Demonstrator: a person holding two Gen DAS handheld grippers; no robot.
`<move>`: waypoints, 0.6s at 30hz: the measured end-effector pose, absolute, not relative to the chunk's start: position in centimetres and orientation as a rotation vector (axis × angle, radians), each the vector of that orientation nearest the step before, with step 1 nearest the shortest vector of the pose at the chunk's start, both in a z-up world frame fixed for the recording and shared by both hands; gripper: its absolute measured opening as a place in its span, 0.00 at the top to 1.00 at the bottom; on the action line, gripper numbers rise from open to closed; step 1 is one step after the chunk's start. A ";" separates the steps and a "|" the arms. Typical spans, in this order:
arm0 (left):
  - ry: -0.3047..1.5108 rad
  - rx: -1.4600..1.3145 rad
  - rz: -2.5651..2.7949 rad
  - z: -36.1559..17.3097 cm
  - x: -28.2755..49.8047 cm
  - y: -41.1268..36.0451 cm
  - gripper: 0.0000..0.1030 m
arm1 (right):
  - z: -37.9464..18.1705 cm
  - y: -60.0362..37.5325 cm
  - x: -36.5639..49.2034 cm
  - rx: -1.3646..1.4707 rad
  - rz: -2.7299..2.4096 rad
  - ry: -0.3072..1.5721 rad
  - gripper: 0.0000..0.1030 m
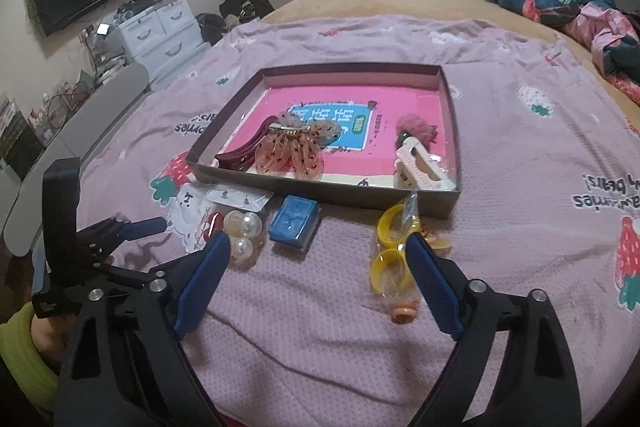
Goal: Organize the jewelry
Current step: 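Grasp the red cherry earring card with the left tool while the right tool grasps the blue plastic case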
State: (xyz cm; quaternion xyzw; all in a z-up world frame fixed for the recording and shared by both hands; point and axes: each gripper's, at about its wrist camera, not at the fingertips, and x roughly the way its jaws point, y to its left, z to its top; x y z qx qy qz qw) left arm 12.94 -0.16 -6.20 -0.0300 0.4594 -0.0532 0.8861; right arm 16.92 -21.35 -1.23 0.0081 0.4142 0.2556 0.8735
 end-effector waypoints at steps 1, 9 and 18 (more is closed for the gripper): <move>0.960 -0.059 -0.106 -6.4 13.2 -0.2 0.22 | -1.4 -21.1 17.2 0.015 0.536 0.871 0.20; 0.978 -0.076 -0.087 -7.3 13.8 0.7 0.35 | -3.5 -18.3 19.8 -0.001 0.579 0.956 0.38; 0.978 -0.120 -0.087 -7.2 14.1 2.0 0.35 | -6.9 -15.5 22.2 -0.006 0.577 1.071 0.56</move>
